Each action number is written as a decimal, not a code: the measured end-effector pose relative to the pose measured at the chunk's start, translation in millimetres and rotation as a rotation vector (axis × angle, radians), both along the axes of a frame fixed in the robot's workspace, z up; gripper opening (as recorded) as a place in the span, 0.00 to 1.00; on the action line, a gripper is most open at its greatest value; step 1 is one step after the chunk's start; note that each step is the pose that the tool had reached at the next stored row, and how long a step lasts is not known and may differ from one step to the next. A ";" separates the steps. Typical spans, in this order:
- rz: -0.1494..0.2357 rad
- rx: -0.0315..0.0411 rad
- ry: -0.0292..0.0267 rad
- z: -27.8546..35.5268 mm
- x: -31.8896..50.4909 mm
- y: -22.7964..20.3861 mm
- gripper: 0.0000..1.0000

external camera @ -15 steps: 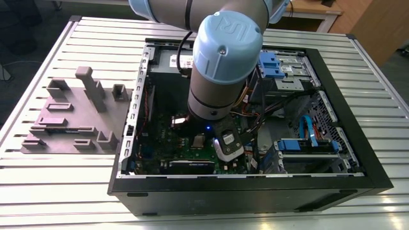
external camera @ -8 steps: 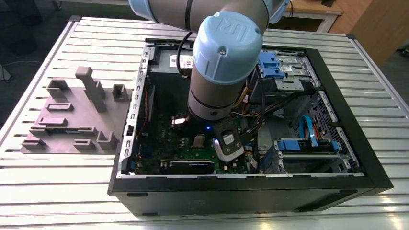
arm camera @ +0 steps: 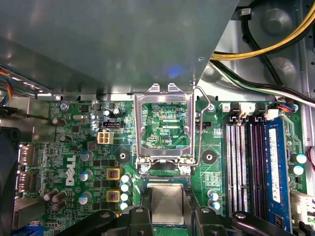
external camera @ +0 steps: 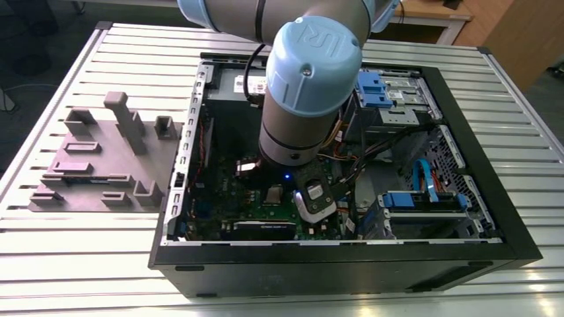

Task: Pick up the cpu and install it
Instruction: 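Place the cpu into insertion slot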

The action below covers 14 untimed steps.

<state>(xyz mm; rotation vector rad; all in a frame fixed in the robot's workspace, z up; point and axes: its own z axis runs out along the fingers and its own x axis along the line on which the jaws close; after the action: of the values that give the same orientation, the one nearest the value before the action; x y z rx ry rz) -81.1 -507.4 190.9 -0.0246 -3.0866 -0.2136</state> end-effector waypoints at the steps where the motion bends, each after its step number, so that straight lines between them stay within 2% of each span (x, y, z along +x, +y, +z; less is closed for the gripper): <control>1: 0.000 0.0001 0.0000 0.0 0.0 0.0 0.36; 8: 0.000 -0.0003 0.0000 0.1 0.0 0.0 0.36; 10: 0.000 -0.0001 0.0000 -0.2 0.0 0.0 0.37; 11: 0.000 -0.0002 0.0001 -0.2 0.0 0.0 0.43; 14: 0.000 -0.0003 0.0001 -0.5 0.0 0.0 0.43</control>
<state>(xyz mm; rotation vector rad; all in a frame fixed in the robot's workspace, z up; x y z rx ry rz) -81.1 -507.5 190.5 -0.0248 -3.0865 -0.2130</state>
